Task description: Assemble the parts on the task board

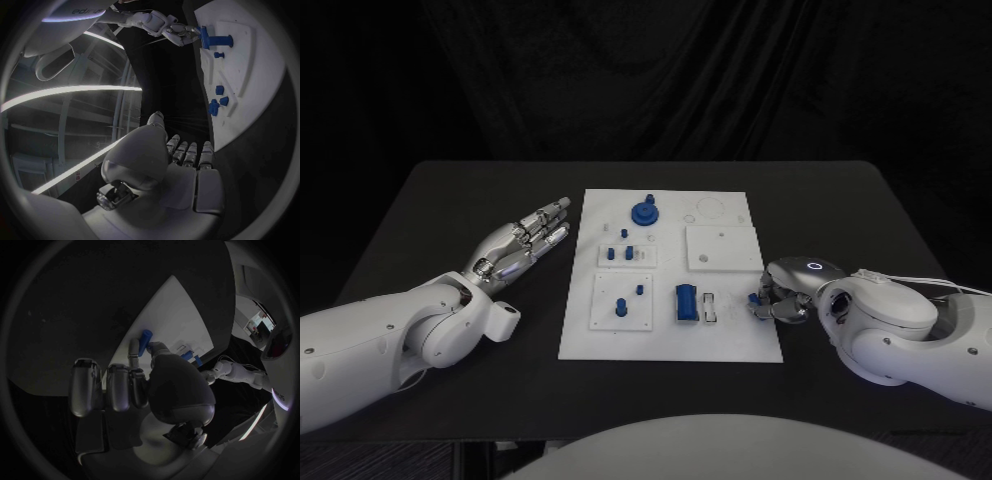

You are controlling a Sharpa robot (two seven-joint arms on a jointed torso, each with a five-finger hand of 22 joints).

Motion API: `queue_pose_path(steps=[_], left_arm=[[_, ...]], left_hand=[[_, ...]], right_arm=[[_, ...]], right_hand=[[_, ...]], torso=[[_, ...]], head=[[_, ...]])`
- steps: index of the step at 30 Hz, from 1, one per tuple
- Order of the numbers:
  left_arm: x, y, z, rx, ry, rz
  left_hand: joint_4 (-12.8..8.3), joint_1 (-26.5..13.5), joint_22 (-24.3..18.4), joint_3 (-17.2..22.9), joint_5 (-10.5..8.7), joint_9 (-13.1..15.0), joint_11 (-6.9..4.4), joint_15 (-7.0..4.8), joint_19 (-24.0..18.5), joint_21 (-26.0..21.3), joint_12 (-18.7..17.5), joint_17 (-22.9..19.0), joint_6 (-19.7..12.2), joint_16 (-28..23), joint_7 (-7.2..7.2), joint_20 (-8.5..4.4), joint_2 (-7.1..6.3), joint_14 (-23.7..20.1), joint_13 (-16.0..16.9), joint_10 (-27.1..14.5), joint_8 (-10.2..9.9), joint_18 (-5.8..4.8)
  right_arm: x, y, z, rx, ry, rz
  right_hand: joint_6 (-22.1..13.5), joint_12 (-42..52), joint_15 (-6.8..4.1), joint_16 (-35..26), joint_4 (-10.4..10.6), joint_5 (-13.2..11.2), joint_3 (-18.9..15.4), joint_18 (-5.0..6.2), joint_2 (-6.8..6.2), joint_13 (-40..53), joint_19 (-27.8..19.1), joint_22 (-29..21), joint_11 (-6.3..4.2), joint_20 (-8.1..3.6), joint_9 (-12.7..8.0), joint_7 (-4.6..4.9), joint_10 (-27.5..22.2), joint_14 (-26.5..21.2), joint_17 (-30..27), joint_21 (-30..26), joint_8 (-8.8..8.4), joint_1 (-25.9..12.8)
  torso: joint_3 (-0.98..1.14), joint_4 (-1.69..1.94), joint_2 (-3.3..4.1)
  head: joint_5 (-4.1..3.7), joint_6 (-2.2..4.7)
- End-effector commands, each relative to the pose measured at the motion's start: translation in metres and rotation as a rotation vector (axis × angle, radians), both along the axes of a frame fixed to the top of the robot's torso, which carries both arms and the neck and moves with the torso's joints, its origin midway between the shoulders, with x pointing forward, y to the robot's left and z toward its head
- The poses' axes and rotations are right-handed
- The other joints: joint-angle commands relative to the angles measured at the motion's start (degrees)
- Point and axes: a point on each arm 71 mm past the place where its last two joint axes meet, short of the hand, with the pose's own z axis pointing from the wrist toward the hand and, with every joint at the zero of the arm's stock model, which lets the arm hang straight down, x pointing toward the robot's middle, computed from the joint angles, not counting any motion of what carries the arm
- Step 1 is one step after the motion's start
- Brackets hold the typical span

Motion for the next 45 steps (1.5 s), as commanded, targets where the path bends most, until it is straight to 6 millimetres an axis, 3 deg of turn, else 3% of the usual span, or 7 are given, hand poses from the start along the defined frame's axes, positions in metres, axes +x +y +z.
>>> queue_pose_path(steps=[1, 8, 11, 18, 24, 31, 45], left_arm=[[-0.001, -0.002, 0.003, -0.044, -0.033, -0.014], [-0.001, -0.001, 0.003, -0.043, -0.031, -0.013], [-0.001, -0.001, 0.003, -0.042, -0.031, -0.013], [-0.001, -0.002, 0.002, -0.043, -0.029, -0.015], [-0.001, -0.002, 0.002, -0.042, -0.029, -0.014], [-0.001, -0.002, 0.002, -0.041, -0.028, -0.014], [0.000, -0.002, 0.002, -0.041, -0.027, -0.015]], left_hand=[[-0.16, 0.42, -0.07, 0.08, 0.20, 0.09, -0.22, 0.07, -0.03, -0.20, -0.24, -0.07, 0.31, -0.21, 0.68, -0.45, 0.06, -0.02, -0.06, -0.19, 0.16, -0.59], [-0.16, 0.43, -0.07, 0.09, 0.21, 0.09, -0.24, 0.06, -0.03, -0.20, -0.24, -0.07, 0.34, -0.21, 0.77, -0.45, 0.06, -0.02, -0.06, -0.19, 0.17, -0.58], [-0.17, 0.45, -0.07, 0.10, 0.24, 0.09, -0.25, 0.05, -0.03, -0.20, -0.24, -0.07, 0.34, -0.21, 0.84, -0.45, 0.07, -0.02, -0.06, -0.19, 0.17, -0.58], [-0.18, 0.48, -0.07, 0.12, 0.26, 0.08, -0.23, 0.05, -0.03, -0.20, -0.22, -0.07, 0.30, -0.21, 0.92, -0.45, 0.09, -0.02, -0.05, -0.15, 0.16, -0.57], [-0.18, 0.48, -0.07, 0.12, 0.26, 0.08, -0.23, 0.05, -0.03, -0.20, -0.22, -0.07, 0.30, -0.21, 0.92, -0.45, 0.09, -0.02, -0.05, -0.15, 0.16, -0.57], [-0.21, 0.52, -0.07, 0.14, 0.26, 0.08, -0.21, 0.05, -0.03, -0.20, -0.21, -0.07, 0.30, -0.21, 1.00, -0.44, 0.09, -0.02, -0.04, -0.11, 0.16, -0.56], [-0.23, 0.56, -0.07, 0.15, 0.28, 0.08, -0.17, 0.07, -0.03, -0.20, -0.21, -0.07, 0.29, -0.21, 1.04, -0.42, 0.08, -0.02, -0.04, -0.11, 0.15, -0.55]], right_arm=[[-0.005, -0.004, -0.010, 0.066, 0.074, -0.069], [-0.006, -0.006, -0.012, 0.200, 0.129, -0.153], [-0.006, -0.005, -0.012, 0.271, 0.147, -0.190], [-0.009, -0.004, -0.010, 0.434, 0.188, -0.287], [-0.008, -0.002, -0.004, 0.537, 0.222, -0.349], [-0.006, 0.009, -0.001, 0.639, 0.283, -0.385], [0.003, 0.029, -0.006, 0.683, 0.320, -0.345]], right_hand=[[-0.88, 0.15, 0.24, -0.33, -1.79, 2.81, 2.41, -0.62, 0.35, 15.08, 2.58, 11.74, 0.00, 0.09, -4.37, 0.05, 5.97, 3.11, -0.11, -0.30, -0.34, 2.80], [-1.16, 0.15, 0.51, -0.38, -3.74, 5.06, 5.94, -0.60, -0.40, 15.08, 2.55, 11.71, 0.29, 0.31, -3.54, 0.39, 5.97, 3.08, -0.25, -0.41, 0.27, 2.77], [-1.53, 0.15, 0.58, -0.29, -4.67, 3.03, 8.19, -0.59, -1.15, 15.08, 2.58, 11.73, 0.39, 0.36, -3.19, 0.53, 5.97, 3.12, -0.09, -0.37, 0.44, 2.16], [-2.12, 0.15, 0.72, -0.12, -5.63, 2.52, 11.72, -0.61, -1.88, 15.08, 2.62, 11.74, 0.57, 0.51, -2.89, 0.72, 5.97, 3.19, 0.14, -0.32, 0.51, 0.13], [-2.15, 0.15, 0.81, 0.03, -5.86, 2.54, 12.77, -0.63, -1.88, 15.08, 2.67, 11.77, 0.66, 0.58, -2.91, 0.80, 5.97, 3.25, 0.42, -0.21, 0.50, -0.76], [-2.49, 0.15, 0.86, 0.15, -5.94, 1.76, 13.87, -0.66, -1.72, 15.08, 2.73, 11.81, 0.73, 0.66, -2.89, 0.88, 5.97, 3.29, 0.58, -0.06, 0.56, -2.32], [-3.26, 0.15, 0.99, 0.18, -6.26, 0.46, 14.79, -0.68, -1.47, 15.08, 2.74, 11.83, 0.86, 0.75, -2.91, 1.00, 5.97, 3.27, 0.56, 0.02, 0.85, -3.39]], torso=[[0.02, -0.02, -0.02], [0.01, -0.01, -0.02], [0.01, 0.01, -0.01], [0.00, 0.03, -0.02], [0.00, -0.02, -0.04], [-0.06, 0.20, -0.03], [-0.06, 0.00, 0.04]], head=[[0.06, 0.00], [0.25, 0.00], [0.23, 0.00], [0.48, 0.00], [0.63, 0.00], [0.27, 0.00], [0.61, 0.00]])
